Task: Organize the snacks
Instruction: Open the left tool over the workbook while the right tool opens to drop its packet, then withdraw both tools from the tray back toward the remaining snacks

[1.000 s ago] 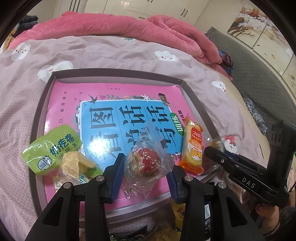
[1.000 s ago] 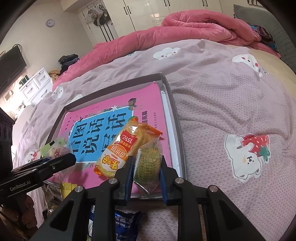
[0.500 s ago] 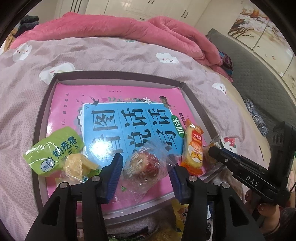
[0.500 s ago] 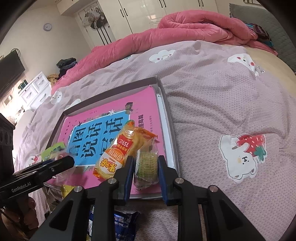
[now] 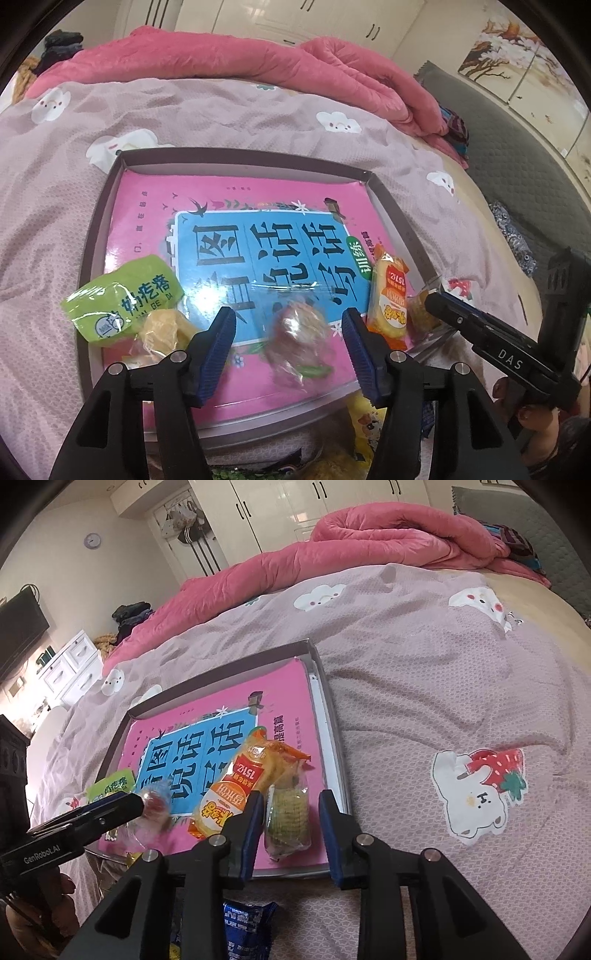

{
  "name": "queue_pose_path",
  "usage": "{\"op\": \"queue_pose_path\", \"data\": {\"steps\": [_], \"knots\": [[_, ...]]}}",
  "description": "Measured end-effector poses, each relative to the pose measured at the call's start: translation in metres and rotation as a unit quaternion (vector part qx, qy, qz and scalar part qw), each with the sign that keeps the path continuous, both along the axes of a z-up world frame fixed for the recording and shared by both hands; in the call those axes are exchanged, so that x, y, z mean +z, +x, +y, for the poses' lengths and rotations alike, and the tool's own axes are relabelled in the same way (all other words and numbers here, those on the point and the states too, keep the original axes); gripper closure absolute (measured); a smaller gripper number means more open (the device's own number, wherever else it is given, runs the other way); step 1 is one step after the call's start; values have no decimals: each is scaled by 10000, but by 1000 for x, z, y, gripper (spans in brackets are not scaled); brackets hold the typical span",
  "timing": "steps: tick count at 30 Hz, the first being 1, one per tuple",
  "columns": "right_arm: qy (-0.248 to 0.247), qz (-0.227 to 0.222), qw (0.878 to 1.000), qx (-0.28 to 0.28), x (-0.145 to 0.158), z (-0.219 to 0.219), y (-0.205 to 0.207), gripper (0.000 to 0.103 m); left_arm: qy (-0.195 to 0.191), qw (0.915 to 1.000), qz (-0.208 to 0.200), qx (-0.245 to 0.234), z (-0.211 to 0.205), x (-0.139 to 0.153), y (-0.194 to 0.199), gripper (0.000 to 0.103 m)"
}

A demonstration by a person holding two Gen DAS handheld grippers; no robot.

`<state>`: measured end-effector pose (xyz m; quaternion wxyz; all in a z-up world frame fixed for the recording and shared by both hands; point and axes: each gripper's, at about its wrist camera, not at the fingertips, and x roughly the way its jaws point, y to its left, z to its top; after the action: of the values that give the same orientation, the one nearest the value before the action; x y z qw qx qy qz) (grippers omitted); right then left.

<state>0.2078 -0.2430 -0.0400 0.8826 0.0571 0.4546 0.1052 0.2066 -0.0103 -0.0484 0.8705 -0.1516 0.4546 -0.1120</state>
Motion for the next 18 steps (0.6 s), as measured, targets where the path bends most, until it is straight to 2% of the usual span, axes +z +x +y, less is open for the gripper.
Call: {"op": "queue_pose_path", "data": {"steps": [3,13,14,16,18], "knots": [[13,-31,10000,-25,2,-1,0,70,-39,10000,-26,37,3,4,-1,37],[99,-199,9998,-22,12,-3,-3,64,-65,9998,-133,125,15,15,-10,37],[117,-231,9997,-11,13,-3,-4,62,-65,9998,-148,148,16,17,-12,35],[155,-298,9994,11,16,-3,-5,59,-89,9996,-161,214,21,19,-14,27],[201,-343,9992,29,19,-3,-6,57,-130,9993,-210,266,26,22,-16,26]]}}
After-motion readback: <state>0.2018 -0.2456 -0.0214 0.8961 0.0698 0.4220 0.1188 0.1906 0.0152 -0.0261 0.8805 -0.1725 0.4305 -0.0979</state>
